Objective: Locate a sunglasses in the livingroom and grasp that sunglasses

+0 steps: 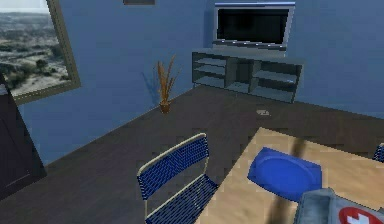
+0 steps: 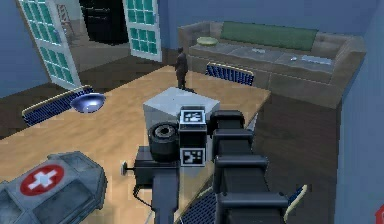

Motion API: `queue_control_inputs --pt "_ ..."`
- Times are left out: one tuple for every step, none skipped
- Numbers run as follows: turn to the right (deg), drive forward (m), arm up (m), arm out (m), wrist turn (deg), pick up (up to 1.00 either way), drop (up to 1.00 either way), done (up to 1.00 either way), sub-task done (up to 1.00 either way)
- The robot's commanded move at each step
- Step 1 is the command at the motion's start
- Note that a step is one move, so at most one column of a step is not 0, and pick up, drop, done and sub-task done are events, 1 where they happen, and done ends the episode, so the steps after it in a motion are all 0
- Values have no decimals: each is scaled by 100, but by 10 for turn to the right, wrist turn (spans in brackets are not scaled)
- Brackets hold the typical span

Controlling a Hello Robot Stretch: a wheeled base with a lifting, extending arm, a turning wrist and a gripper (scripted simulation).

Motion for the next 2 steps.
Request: queue_control_inputs --pt "0 0 0 0 450 0 0 0 0" --pt "0 0 0 0 450 0 0 0 0"
